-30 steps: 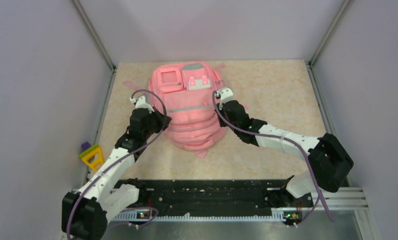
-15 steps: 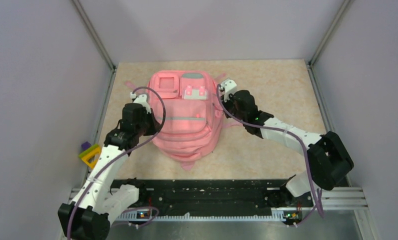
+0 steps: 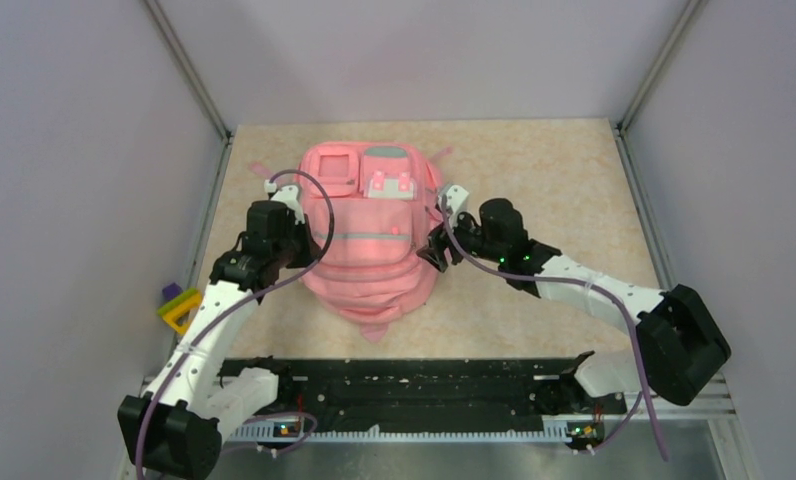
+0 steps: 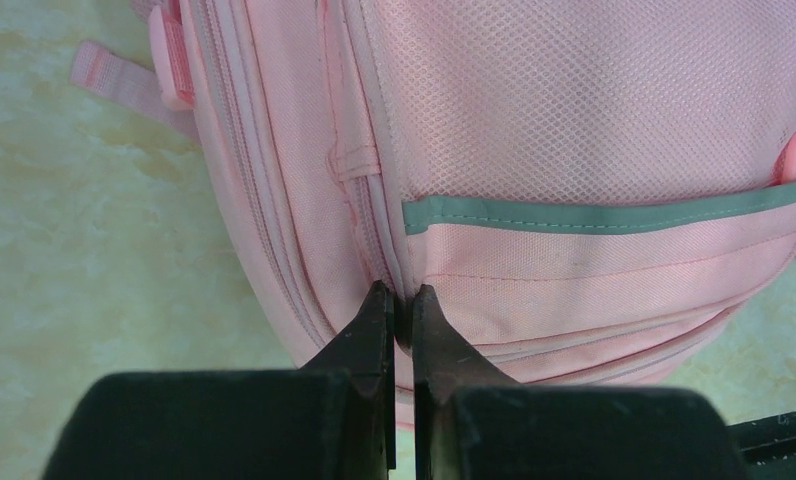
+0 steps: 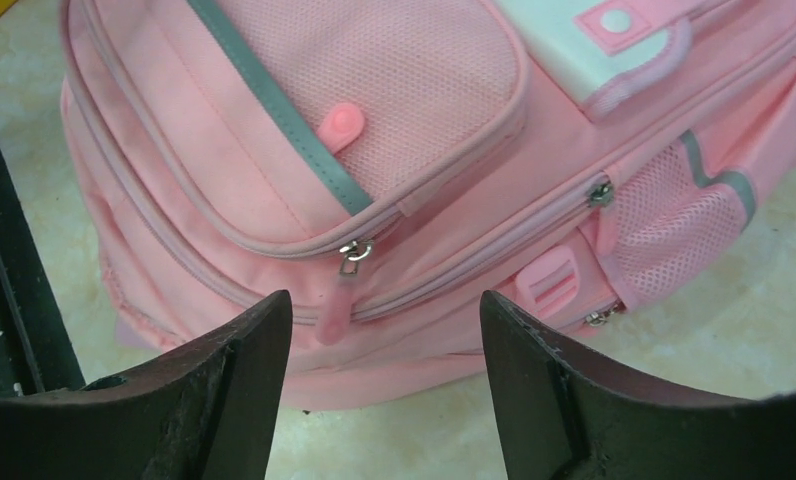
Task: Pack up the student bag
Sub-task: Zip the student bag at the center of the board.
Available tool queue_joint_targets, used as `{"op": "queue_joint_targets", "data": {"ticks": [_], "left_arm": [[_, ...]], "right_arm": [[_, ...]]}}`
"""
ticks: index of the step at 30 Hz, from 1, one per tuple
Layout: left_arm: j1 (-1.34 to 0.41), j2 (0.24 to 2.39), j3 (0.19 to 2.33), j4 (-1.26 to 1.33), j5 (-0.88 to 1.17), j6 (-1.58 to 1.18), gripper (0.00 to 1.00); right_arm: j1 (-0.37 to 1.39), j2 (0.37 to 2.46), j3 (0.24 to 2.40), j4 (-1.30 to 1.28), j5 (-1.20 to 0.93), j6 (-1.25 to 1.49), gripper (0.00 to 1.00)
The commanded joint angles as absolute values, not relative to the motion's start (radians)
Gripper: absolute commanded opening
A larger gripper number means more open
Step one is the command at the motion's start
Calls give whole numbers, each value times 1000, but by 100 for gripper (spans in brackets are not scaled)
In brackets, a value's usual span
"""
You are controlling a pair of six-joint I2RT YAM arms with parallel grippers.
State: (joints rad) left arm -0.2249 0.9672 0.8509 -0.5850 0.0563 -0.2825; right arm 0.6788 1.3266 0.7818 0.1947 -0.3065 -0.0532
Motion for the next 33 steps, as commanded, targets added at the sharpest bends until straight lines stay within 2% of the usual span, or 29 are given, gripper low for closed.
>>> {"op": "queue_joint_targets", "data": {"ticks": [1,4,7,8,11,12,15,24,27,29,30,32,33], "left_arm": [[-224,976,900,-525,83,-214,0],[-224,973,898,-523,83,-208,0],[-223,973,895,-523,81,-205,0],[-222,973,895,-523,81,-203,0],[-222,973,896,-527,72,-198,0],[-223,971,896,-529,69,-194,0],[-222,967,895,-536,66,-176,0],[-223,955,879,-531,116,-135,0],[-222,942,880,-525,117,-137,0],[-222,929,879,-517,121,-139,3],[-222,924,879,-513,122,-141,14],[-221,909,876,-504,112,-150,54],[-221,900,875,-499,102,-157,68]], "right_arm": [[734,1353,817,191,-305,-119,68],[768,1395,852,170,-226,-146,63],[779,1445,905,125,-168,-152,48],[781,1461,921,110,-147,-152,41],[781,1479,933,100,-62,-148,6],[781,1478,933,106,-31,-141,0],[777,1482,949,113,37,-144,0],[761,1553,1066,101,28,-162,0],[755,1509,1033,117,20,-145,23],[742,1458,1005,128,7,-122,45],[729,1437,990,130,4,-110,56],[697,1395,971,125,-27,-78,77],[679,1379,966,115,-46,-61,83]]}}
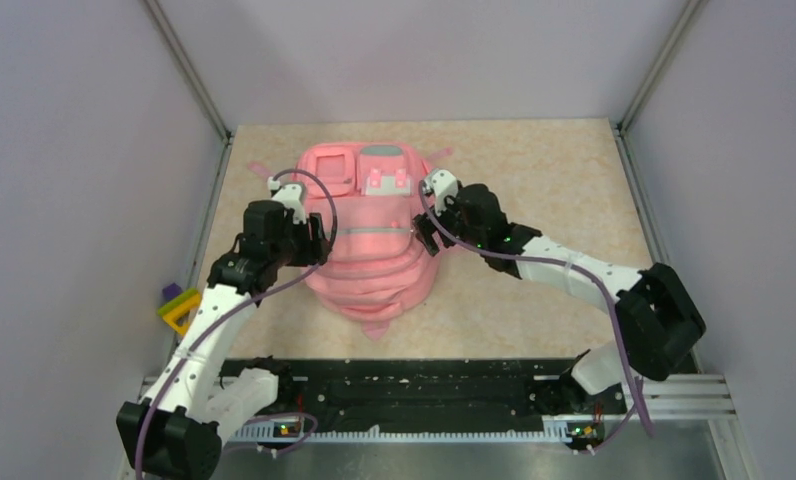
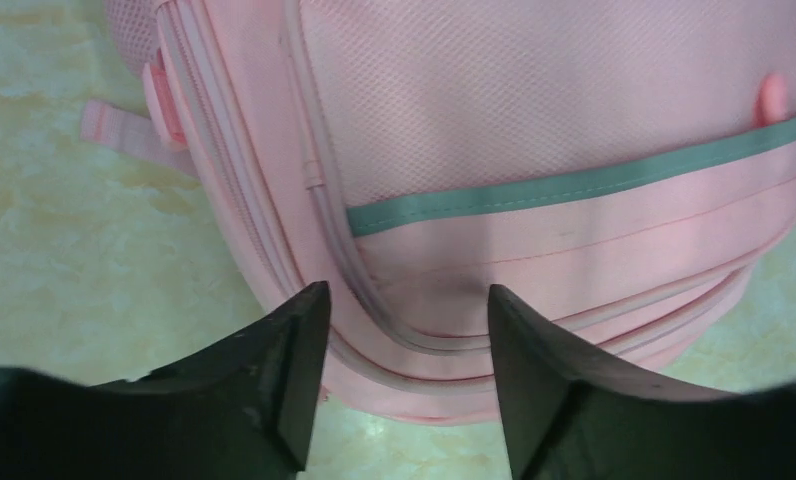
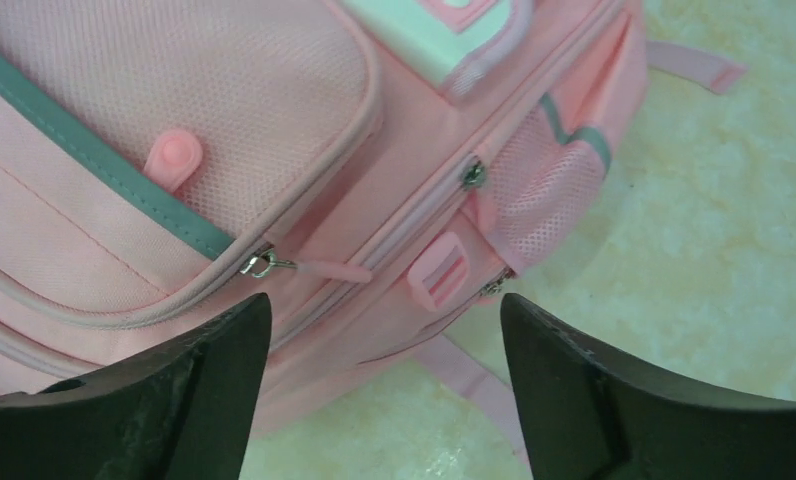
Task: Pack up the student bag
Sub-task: Zip the student bag at the center of the board, then reset both arms
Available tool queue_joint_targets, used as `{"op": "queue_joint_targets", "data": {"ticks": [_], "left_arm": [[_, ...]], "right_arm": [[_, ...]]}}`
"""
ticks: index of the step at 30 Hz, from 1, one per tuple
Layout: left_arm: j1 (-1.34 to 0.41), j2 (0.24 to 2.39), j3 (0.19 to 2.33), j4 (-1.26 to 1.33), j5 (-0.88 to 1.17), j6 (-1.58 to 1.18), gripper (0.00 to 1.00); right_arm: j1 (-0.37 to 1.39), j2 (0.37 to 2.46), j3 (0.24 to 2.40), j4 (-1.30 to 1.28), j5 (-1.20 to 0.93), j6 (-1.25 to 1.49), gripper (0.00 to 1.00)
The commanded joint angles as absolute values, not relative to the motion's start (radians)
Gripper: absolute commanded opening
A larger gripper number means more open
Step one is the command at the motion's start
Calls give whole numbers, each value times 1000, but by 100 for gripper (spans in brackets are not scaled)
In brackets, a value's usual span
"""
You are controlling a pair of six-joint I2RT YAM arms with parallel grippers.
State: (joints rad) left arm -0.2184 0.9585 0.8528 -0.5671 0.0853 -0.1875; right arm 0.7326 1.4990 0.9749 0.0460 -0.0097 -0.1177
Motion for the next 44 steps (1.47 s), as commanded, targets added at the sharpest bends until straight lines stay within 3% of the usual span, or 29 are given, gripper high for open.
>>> {"op": "queue_joint_targets", "data": {"ticks": [1,5,14,18,28,44], "left_arm": [[-221,892,875,-494,94,-161,76],[-203,847,865,-476,58,-196,89],[-46,734,874,-459,-143,-299,95],[-46,636,920,-418,-187,-234,97],[-46,392,823,-348,-265,-156,98],[-45,386,776,-351,-264,-164,98]], "right_arm": [[657,1365,963,100,-60,-45,86],[557,1318,946,30,-74,32,89],[123,1069,816,-82,-106,216,91],[110,925,795,-110,135,192,95],[113,534,580,125,204,108,97],[112,544,554,137,185,104,98]]}}
